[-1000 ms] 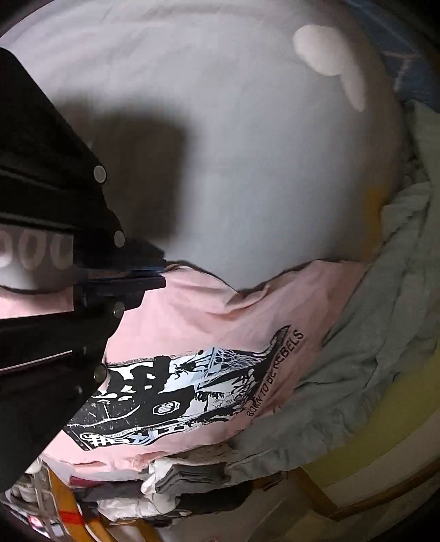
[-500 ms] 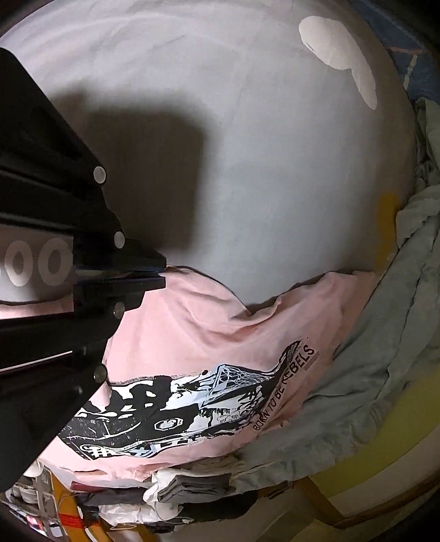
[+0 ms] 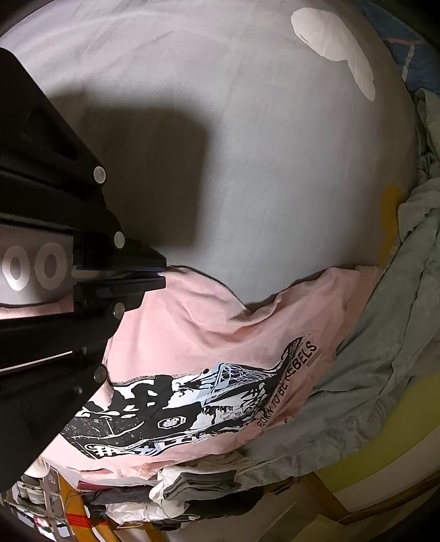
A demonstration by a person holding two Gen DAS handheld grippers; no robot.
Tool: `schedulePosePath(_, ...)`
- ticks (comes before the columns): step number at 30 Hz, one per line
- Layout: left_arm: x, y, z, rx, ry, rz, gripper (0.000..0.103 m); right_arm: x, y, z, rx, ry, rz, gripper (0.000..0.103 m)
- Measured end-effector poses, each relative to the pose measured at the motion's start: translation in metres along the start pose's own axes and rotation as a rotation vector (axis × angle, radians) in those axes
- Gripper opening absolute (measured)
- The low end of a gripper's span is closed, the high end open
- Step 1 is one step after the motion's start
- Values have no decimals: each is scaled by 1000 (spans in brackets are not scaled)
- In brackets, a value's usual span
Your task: Fold small clothes
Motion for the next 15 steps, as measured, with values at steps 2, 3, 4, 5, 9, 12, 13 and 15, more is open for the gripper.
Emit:
schedulePosePath(2,0,0,0,0,5,-5,4,1,-1,-2,29,47,-10,25)
schedulePosePath(3,0,-1,-1,3,10,-11,5,1,0,-2,36,55,-8,25)
schedulePosePath(4,0,-1,-1,8,17,-20,6,1,-1,-1,32,51,-5,25)
schedulePosePath(5,0,-2,-3,15,29,-32,7,1,-1,0,25,36,2,25)
schedulePosePath(9,2,0,0,-12,30,-45,8,-5,-10,11,-61,-33,14,25)
schedulePosePath(12,6,-4,7,-20,-22,-82,9,-11,-24,17,-51,-30,17,25)
schedulePosePath(13,7,-7,8,0,-21,-108,11,-12,-29,17,-38,-15,22,25)
schedulePosePath(15,7,-13,8,26,-11,-143,26,-17,-45,16,-24,15,20,25)
Point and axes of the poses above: each gripper's, at about its wrist camera, not at the fingertips, and y roughly the way its jaws point, z to its left, x to its top, the point moved 4 cm from there along y, roughly the way its jaws point, and after that the axes turned 15 degrees about x, right-handed, at the moved point
